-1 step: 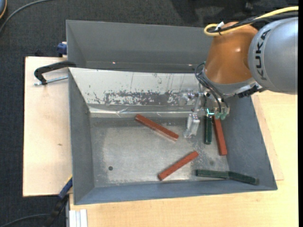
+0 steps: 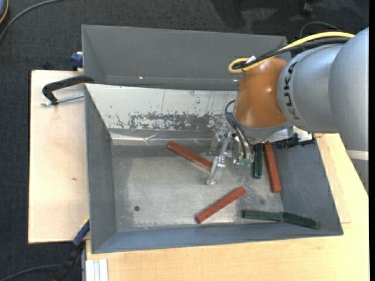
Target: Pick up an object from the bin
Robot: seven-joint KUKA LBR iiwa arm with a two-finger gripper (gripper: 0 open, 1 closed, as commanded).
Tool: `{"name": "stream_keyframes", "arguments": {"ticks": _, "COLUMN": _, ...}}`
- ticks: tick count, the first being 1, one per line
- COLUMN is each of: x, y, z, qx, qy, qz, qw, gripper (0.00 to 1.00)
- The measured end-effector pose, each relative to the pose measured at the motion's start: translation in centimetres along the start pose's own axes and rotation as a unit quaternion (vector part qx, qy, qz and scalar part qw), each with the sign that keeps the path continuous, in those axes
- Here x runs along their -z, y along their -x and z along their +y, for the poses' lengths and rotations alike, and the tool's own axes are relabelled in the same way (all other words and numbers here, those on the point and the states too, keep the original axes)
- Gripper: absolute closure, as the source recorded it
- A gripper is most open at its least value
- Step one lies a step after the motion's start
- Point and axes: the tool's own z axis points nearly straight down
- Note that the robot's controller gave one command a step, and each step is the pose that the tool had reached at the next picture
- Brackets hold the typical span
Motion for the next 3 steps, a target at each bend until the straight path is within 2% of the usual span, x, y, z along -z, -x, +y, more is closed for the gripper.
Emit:
{"name": "stream_keyframes", "arguments": {"ticks": 1, "x": 0.2, "y": 0.1, "z": 0.0, "qx": 0.0, "qy": 0.0, "qz": -0.0024, "qw": 1.0, "gripper": 1.0}}
{"name": "stream_keyframes", "arguments": {"ticks": 2, "x": 10.2, "y": 0.7, "z": -3.3, "qx": -0.01, "qy": 0.001, "qz": -0.0104, "qw": 0.9999, "gripper": 1.0}}
{"name": "stream_keyframes", "arguments": {"ticks": 3, "x": 15.9, "y": -0.6, "z": -2.6, "qx": 0.02, "qy": 0.001, "qz": -0.0094, "qw": 0.9998, "gripper": 1.0}}
